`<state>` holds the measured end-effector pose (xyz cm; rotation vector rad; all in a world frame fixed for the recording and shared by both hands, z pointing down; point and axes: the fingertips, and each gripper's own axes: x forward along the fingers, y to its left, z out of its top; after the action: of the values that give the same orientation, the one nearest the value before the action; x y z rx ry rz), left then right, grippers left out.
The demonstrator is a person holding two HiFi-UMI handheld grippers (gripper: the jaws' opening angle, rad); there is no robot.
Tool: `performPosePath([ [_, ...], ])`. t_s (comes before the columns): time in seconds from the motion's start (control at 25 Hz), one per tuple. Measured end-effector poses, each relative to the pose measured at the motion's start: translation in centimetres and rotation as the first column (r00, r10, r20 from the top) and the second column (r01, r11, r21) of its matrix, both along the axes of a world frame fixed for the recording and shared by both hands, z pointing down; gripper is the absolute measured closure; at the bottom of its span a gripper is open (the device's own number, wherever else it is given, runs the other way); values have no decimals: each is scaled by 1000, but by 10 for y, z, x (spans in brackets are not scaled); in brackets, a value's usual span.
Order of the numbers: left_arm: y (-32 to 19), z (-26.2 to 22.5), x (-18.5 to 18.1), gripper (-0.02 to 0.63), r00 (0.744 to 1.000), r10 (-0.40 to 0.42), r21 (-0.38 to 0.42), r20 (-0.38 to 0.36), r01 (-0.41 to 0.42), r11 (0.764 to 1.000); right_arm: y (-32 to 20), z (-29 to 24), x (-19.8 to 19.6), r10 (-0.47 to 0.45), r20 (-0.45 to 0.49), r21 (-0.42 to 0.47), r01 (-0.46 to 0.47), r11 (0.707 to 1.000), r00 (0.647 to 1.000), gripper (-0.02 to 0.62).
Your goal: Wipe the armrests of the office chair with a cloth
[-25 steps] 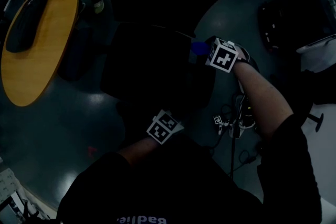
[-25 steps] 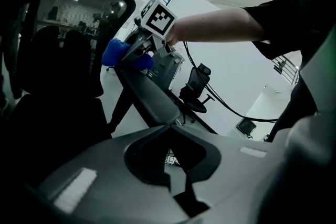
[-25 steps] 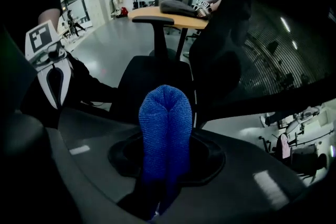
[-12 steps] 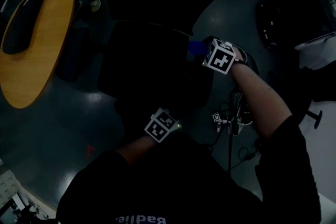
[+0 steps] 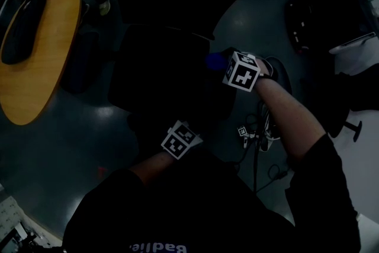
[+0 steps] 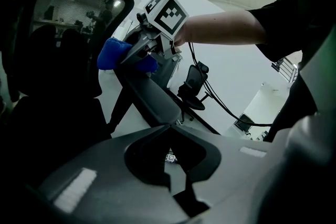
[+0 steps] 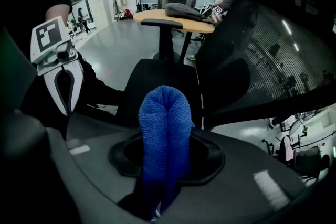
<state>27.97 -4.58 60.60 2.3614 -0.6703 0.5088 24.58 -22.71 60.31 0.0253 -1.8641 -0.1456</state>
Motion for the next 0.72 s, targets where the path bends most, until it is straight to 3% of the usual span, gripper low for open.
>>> performPosePath([
  [0.72, 6, 0, -8, 589, 1000, 7, 17, 25, -7, 1000, 44, 0, -9, -14, 21, -30, 15, 999, 1000, 465],
])
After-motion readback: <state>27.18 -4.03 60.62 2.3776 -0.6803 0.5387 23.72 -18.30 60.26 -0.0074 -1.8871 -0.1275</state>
